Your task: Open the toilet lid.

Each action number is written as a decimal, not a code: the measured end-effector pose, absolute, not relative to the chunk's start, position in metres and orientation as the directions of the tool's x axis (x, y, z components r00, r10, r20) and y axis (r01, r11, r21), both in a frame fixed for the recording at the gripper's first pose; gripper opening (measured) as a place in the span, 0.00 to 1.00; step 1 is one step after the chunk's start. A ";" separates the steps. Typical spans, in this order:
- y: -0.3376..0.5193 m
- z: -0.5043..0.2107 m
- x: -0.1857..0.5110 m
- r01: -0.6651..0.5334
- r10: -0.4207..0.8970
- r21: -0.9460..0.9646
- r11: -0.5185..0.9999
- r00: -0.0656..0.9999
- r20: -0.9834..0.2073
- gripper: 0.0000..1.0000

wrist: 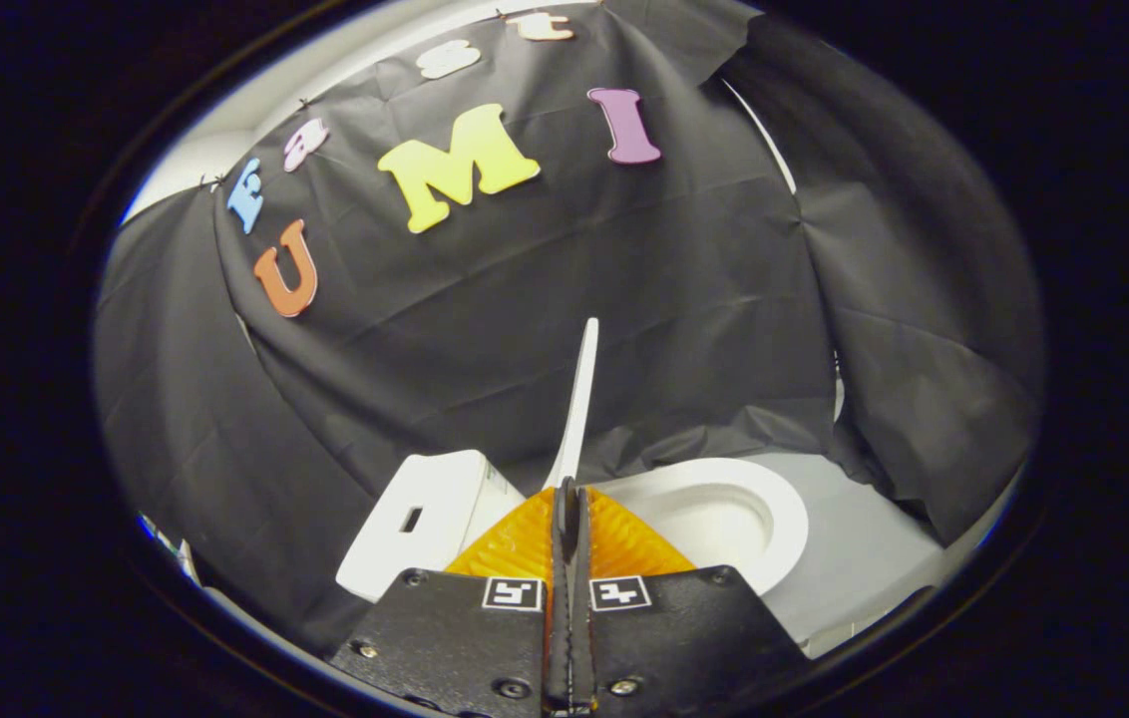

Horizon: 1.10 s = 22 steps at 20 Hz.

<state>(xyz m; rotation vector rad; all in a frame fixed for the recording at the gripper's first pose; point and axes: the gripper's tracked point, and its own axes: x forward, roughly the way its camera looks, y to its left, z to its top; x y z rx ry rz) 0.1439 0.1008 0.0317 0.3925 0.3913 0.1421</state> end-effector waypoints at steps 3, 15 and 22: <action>0.117 0.041 0.143 -0.086 0.225 0.380 0.921 0.913 -0.340 0.05; 0.182 0.068 0.137 -0.154 0.215 0.212 0.965 0.928 -0.303 0.05; 0.214 0.078 0.133 -0.172 0.205 0.136 0.976 0.937 -0.282 0.05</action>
